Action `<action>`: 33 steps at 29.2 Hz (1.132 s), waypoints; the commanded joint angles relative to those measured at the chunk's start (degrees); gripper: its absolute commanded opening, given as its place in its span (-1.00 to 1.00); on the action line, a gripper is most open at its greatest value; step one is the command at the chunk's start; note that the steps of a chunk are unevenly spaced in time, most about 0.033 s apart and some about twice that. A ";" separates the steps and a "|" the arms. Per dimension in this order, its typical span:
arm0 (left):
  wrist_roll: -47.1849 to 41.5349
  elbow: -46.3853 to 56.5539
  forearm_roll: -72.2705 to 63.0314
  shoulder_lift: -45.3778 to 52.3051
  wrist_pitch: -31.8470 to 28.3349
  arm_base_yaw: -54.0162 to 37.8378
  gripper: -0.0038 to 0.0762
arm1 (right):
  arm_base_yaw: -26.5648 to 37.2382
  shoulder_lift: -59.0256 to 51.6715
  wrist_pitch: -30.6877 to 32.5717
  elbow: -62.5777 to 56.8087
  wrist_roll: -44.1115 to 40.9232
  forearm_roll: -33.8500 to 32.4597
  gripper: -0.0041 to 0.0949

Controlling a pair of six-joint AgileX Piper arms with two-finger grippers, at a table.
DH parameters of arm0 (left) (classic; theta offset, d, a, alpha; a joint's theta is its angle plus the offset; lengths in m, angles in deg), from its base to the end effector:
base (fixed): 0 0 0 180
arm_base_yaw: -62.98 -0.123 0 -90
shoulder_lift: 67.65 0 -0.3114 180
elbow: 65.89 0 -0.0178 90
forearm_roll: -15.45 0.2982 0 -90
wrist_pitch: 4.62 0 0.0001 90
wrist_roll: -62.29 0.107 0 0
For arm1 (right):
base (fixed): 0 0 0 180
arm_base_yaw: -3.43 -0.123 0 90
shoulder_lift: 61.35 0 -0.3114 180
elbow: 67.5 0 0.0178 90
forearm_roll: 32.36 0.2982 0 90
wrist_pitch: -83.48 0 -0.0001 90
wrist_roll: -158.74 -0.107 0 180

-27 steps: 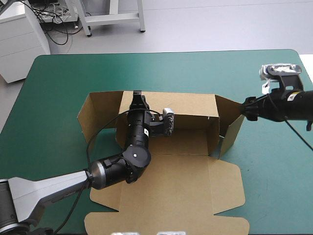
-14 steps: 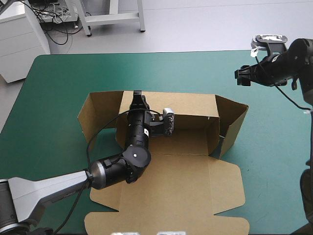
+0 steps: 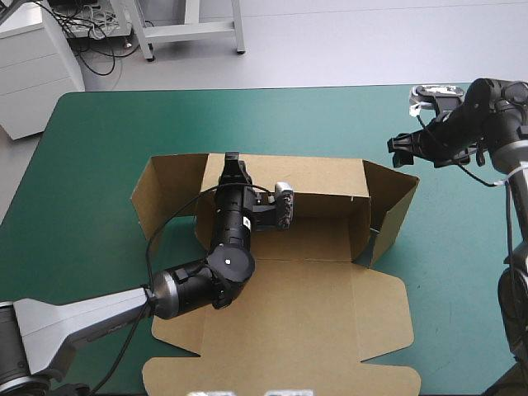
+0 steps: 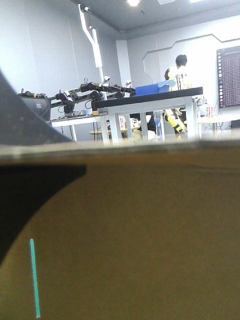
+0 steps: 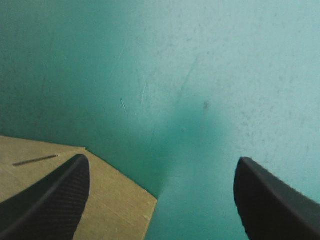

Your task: Fold the box

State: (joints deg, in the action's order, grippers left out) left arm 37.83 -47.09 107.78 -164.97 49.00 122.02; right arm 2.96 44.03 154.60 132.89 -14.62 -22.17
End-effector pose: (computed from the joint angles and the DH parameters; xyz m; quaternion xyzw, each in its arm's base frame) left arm 0.2661 -0.2762 0.2918 0.5623 0.5474 0.4188 0.4568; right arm 0.4210 0.0214 0.3707 -0.0497 0.9733 0.0769 0.2106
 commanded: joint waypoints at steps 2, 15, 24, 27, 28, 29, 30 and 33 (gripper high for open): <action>-0.63 -2.06 1.38 2.42 2.08 -0.01 -0.98 | 0.06 -4.63 0.33 -2.57 2.01 0.55 0.54; -0.63 -2.06 1.38 2.42 2.67 -0.01 -0.98 | 0.06 -12.80 -4.34 -15.87 5.10 1.12 0.54; -0.63 -2.06 1.38 2.42 2.57 -0.01 -0.98 | 0.17 -18.87 -6.93 -26.55 14.97 7.47 0.54; -0.63 -2.06 1.38 2.42 2.57 -0.01 -0.98 | 0.17 -19.87 -6.78 -29.02 20.56 9.83 0.54; -0.63 -2.06 1.38 2.42 2.57 -0.01 -0.98 | 0.17 -20.04 -6.19 -29.78 22.94 10.87 0.54; -0.63 -2.06 1.38 2.42 2.57 -0.01 -0.98 | 0.17 -20.16 -5.65 -30.31 25.21 12.11 0.54; -0.63 -2.06 1.38 2.42 2.57 -0.01 -0.98 | 0.17 -20.16 -5.52 -30.66 26.30 13.64 0.54; -0.63 -2.06 1.38 2.42 2.57 -0.01 -0.98 | 0.17 -20.16 -6.01 -31.25 28.54 16.38 0.54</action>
State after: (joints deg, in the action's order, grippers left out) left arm 37.83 -47.16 106.09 -164.97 49.04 121.93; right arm 2.96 25.94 149.56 100.76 10.51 -10.00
